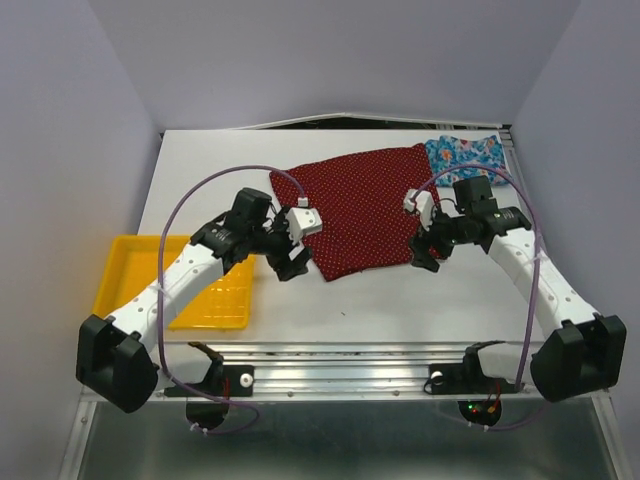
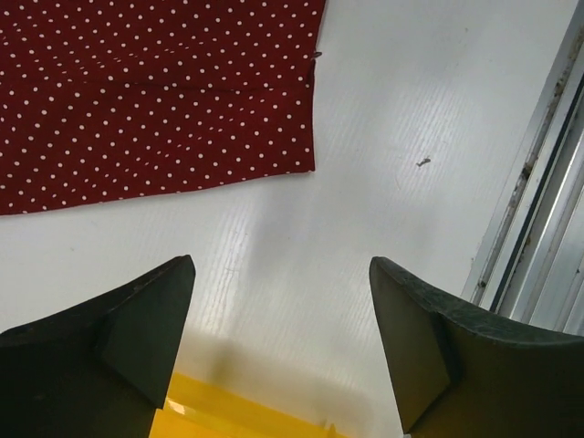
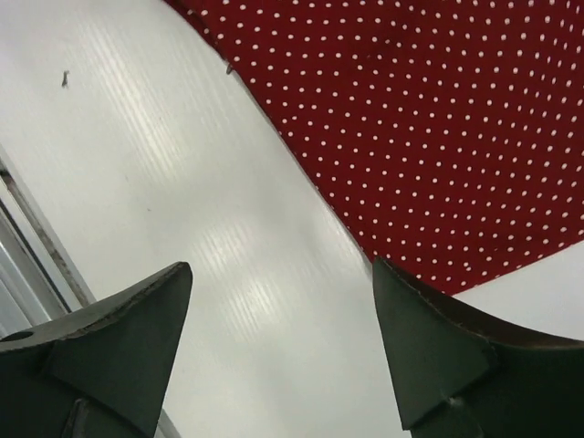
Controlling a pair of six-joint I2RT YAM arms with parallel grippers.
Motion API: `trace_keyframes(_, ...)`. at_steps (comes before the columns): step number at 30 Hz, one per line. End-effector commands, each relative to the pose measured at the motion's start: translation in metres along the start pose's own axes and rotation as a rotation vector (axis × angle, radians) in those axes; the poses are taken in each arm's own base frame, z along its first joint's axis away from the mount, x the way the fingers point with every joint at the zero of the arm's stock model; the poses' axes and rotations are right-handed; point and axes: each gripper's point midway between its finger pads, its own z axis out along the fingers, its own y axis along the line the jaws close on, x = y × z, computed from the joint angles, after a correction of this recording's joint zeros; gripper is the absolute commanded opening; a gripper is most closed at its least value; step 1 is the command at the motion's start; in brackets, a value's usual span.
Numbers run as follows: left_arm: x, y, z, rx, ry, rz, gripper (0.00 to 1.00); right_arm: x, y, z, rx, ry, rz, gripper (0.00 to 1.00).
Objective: Fold and stack the skirts
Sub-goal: Flatten the skirt out
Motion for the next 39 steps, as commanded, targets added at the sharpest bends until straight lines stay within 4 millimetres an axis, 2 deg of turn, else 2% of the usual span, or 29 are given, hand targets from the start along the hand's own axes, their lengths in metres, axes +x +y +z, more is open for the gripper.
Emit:
trace_keyframes(1, -0.005, 0.021, 0.015, -0.08, 0.014, -0.087, 0.81, -0.013, -0.036, 0.009, 0.115, -0.003, 0.146, 0.71)
trace_keyframes(2, -0.008, 0.029, 0.022, -0.103, 0.017, -0.095, 0.77, -0.019, -0.054, 0.015, 0.172, -0.026, 0.176, 0.66)
trace_keyframes(3, -0.018, 0.037, 0.024, -0.125, 0.008, -0.109, 0.74, -0.017, -0.064, 0.02, 0.199, -0.01, 0.199, 0.61)
trace_keyframes(4, -0.014, 0.044, 0.039, -0.127, 0.043, -0.129, 0.69, -0.007, -0.085, 0.031, 0.24, 0.043, 0.254, 0.51)
trace_keyframes(5, -0.015, 0.047, 0.045, -0.131, 0.054, -0.133, 0.68, -0.004, -0.095, 0.037, 0.256, 0.062, 0.273, 0.48)
trace_keyframes(6, -0.025, 0.054, 0.049, -0.147, 0.039, -0.123, 0.68, 0.002, -0.108, 0.043, 0.278, 0.081, 0.304, 0.44)
trace_keyframes(7, -0.021, 0.057, 0.062, -0.165, 0.069, -0.121, 0.67, 0.022, -0.123, 0.054, 0.293, 0.134, 0.353, 0.39)
trace_keyframes(8, -0.021, 0.059, 0.07, -0.17, 0.078, -0.111, 0.66, 0.018, -0.132, 0.058, 0.304, 0.132, 0.354, 0.37)
trace_keyframes(9, -0.026, 0.063, 0.077, -0.182, 0.076, -0.095, 0.66, 0.027, -0.145, 0.059, 0.345, 0.161, 0.365, 0.36)
trace_keyframes(10, -0.015, 0.065, 0.091, -0.185, 0.121, -0.1, 0.66, 0.031, -0.15, 0.064, 0.346, 0.177, 0.362, 0.36)
trace_keyframes(12, -0.014, 0.059, 0.107, -0.16, 0.15, -0.093, 0.66, 0.045, -0.156, 0.077, 0.34, 0.226, 0.342, 0.35)
trace_keyframes(14, 0.006, 0.055, 0.125, -0.133, 0.218, -0.122, 0.63, 0.062, -0.158, 0.082, 0.348, 0.279, 0.323, 0.35)
trace_keyframes(16, 0.023, 0.05, 0.132, -0.111, 0.274, -0.156, 0.62, 0.085, -0.146, 0.092, 0.305, 0.346, 0.314, 0.35)
trace_keyframes(18, 0.048, 0.046, 0.138, -0.097, 0.347, -0.188, 0.59, 0.112, -0.123, 0.098, 0.229, 0.418, 0.319, 0.35)
trace_keyframes(21, 0.075, 0.041, 0.14, -0.081, 0.423, -0.241, 0.56, 0.13, -0.085, 0.103, 0.127, 0.493, 0.294, 0.34)
trace_keyframes(22, 0.085, 0.043, 0.139, -0.079, 0.446, -0.273, 0.55, 0.137, -0.057, 0.108, 0.061, 0.529, 0.269, 0.34)
trace_keyframes(24, 0.1, 0.041, 0.131, -0.067, 0.477, -0.329, 0.52, 0.14, -0.018, 0.106, -0.036, 0.574, 0.235, 0.33)
trace_keyframes(25, 0.105, 0.052, 0.121, -0.096, 0.476, -0.358, 0.52, 0.125, 0.01, 0.108, -0.098, 0.564, 0.171, 0.33)
trace_keyframes(27, 0.114, 0.058, 0.107, -0.116, 0.495, -0.394, 0.5, 0.124, 0.06, 0.098, -0.219, 0.612, 0.15, 0.33)
trace_keyframes(28, 0.115, 0.064, 0.101, -0.131, 0.495, -0.398, 0.51, 0.111, 0.087, 0.097, -0.31, 0.583, 0.149, 0.33)
trace_keyframes(29, 0.115, 0.079, 0.088, -0.181, 0.493, -0.41, 0.54, 0.094, 0.115, 0.088, -0.407, 0.572, 0.066, 0.33)
trace_keyframes(30, 0.112, 0.086, 0.084, -0.2, 0.488, -0.401, 0.56, 0.077, 0.134, 0.084, -0.467, 0.55, 0.073, 0.32)
trace_keyframes(31, 0.112, 0.1, 0.073, -0.244, 0.489, -0.396, 0.62, 0.054, 0.151, 0.082, -0.522, 0.49, 0.051, 0.35)
trace_keyframes(32, 0.106, 0.11, 0.069, -0.271, 0.475, -0.393, 0.65, 0.039, 0.159, 0.073, -0.573, 0.467, 0.067, 0.38)
trace_keyframes(33, 0.092, 0.122, 0.066, -0.299, 0.443, -0.385, 0.68, -0.007, 0.163, 0.068, -0.631, 0.348, 0.08, 0.4)
trace_keyframes(35, 0.079, 0.134, 0.061, -0.328, 0.42, -0.371, 0.73, -0.04, 0.15, 0.066, -0.597, 0.289, 0.094, 0.41)
trace_keyframes(36, 0.066, 0.141, 0.058, -0.343, 0.399, -0.362, 0.73, -0.066, 0.123, 0.063, -0.528, 0.213, 0.102, 0.41)
trace_keyframes(37, 0.062, 0.143, 0.058, -0.344, 0.392, -0.362, 0.73, -0.074, 0.104, 0.064, -0.47, 0.179, 0.123, 0.42)
trace_keyframes(39, 0.055, 0.145, 0.057, -0.342, 0.383, -0.365, 0.73, -0.079, 0.044, 0.074, -0.278, 0.129, 0.131, 0.43)
